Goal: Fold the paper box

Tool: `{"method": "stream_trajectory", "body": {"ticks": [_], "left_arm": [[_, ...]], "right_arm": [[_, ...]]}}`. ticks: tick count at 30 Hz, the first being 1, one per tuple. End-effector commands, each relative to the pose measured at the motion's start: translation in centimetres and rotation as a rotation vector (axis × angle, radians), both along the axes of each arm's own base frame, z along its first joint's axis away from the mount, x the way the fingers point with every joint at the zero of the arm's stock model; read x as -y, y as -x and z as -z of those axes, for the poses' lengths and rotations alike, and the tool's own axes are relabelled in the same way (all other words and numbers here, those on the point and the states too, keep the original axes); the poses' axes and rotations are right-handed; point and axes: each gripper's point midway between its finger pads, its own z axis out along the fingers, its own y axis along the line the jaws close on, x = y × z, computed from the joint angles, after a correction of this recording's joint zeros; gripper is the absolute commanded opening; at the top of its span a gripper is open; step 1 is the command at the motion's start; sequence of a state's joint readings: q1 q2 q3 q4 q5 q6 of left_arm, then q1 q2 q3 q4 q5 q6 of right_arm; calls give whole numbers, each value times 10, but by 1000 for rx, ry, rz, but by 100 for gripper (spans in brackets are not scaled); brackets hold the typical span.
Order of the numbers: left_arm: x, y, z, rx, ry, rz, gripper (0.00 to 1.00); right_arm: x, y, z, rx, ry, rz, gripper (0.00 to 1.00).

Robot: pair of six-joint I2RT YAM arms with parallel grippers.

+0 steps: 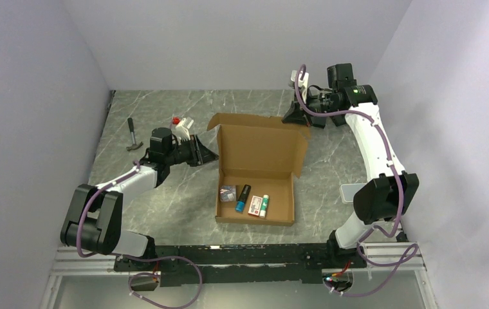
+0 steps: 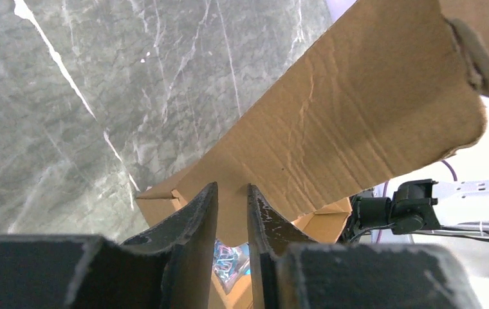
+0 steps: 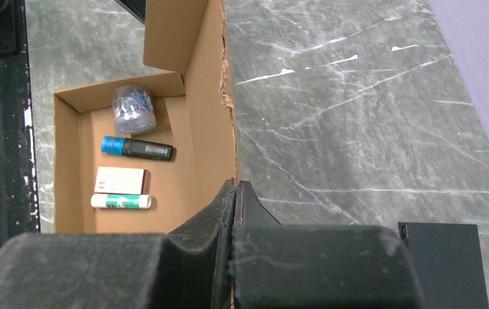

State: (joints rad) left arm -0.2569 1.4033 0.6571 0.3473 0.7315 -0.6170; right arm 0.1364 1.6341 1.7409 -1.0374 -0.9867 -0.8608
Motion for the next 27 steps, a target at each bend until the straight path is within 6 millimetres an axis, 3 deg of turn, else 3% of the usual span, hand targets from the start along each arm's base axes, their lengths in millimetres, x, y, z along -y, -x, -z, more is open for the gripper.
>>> {"method": "stream_trajectory", "body": {"ticks": [1, 27], "left_arm": [[2, -9, -15, 74, -22, 13, 29], [4, 15, -1, 17, 4, 19, 33]], "right_arm": [[-6, 15, -9, 53, -3, -52, 0], [-10, 59, 8, 70, 44, -81, 0]]}}
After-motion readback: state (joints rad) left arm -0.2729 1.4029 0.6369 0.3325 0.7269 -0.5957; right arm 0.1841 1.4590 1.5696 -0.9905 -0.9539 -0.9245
